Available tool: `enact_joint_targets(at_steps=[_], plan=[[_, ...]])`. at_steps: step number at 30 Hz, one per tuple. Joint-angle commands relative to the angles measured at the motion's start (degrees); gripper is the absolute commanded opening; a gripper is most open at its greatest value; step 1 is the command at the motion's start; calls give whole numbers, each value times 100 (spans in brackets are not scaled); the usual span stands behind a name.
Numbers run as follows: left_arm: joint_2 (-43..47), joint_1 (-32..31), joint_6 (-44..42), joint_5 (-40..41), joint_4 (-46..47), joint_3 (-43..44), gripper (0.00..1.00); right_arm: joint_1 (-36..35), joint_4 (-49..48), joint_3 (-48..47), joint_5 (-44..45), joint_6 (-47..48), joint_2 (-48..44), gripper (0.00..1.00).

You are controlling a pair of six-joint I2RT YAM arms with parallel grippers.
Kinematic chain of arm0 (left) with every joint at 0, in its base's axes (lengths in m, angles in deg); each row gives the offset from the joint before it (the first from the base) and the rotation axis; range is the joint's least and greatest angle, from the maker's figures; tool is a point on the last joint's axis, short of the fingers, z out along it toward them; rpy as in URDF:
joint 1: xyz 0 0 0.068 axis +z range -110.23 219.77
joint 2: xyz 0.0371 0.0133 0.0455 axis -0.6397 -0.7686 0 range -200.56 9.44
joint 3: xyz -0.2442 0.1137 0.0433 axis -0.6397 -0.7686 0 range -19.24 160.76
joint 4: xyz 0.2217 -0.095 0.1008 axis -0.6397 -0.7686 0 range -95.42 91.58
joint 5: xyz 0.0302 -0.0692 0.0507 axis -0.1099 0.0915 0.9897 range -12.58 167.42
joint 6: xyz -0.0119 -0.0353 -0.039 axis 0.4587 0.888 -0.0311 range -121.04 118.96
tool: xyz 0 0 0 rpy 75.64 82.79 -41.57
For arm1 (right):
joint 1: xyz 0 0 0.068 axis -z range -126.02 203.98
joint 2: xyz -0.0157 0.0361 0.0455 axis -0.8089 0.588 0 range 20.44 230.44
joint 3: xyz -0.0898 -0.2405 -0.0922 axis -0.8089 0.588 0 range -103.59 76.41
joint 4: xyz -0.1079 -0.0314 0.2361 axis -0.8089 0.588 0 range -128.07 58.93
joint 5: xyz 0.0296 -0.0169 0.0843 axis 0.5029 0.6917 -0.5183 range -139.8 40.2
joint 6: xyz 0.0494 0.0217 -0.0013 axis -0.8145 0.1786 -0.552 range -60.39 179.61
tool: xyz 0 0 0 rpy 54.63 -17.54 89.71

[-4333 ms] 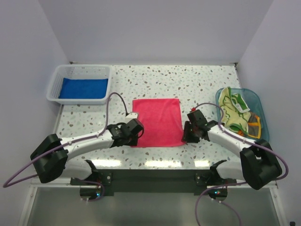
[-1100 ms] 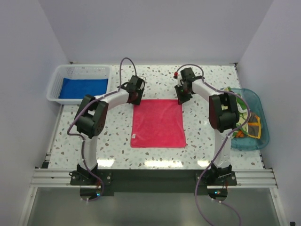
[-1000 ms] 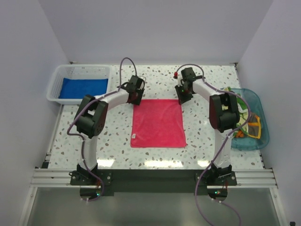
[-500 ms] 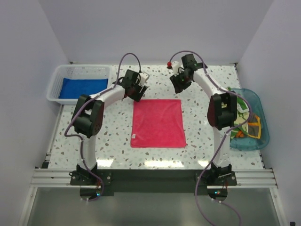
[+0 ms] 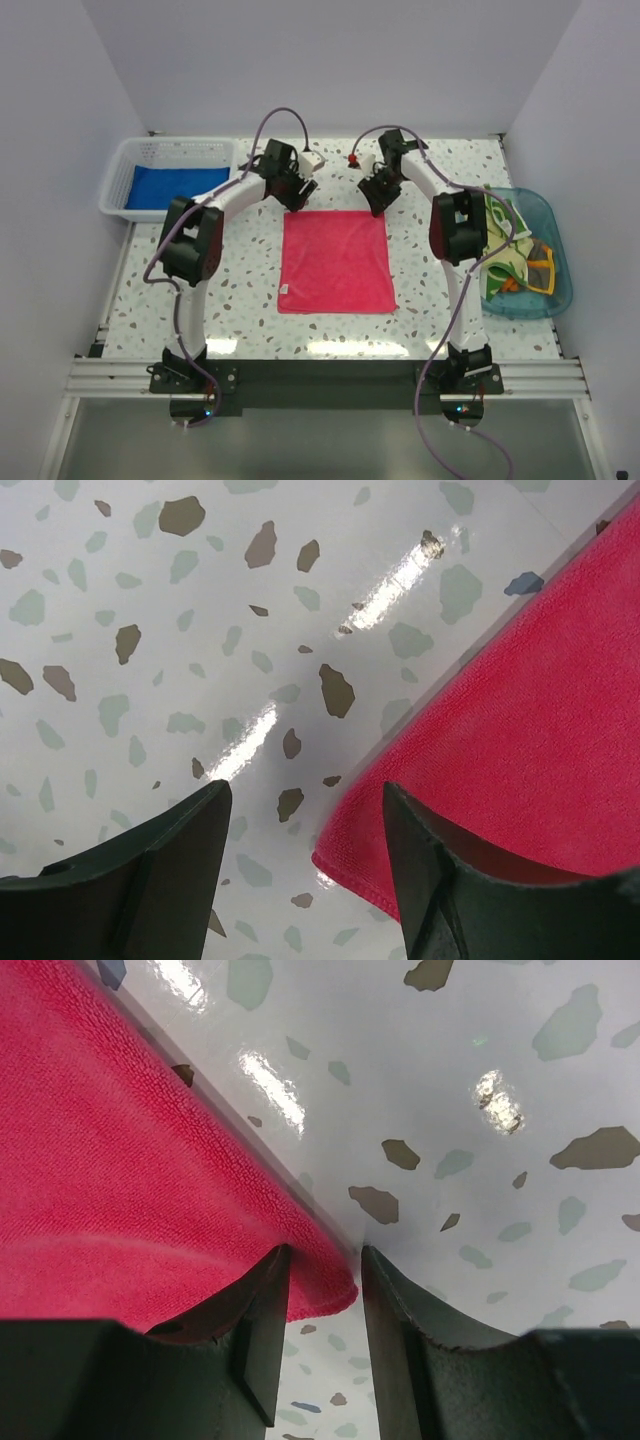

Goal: Fold and stack the towels
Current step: Fold the towel

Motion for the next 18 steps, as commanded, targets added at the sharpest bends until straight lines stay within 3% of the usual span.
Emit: enact_joint_targets(at_steps=[1,9,16,18], plan=[[-118,95,-320,-375,-230,285,67,24,226,-418,-146,248,202,39],[-364,130,-488,-463,-503,496,65,24,455,-349,-243,398,361,36],[-540,165,-470,-481,-617,593,60,24,728,-393,-190,529,554,13],[-575,183,-453,-524,-670,602,59,24,719,-358,-190,538,546,11]])
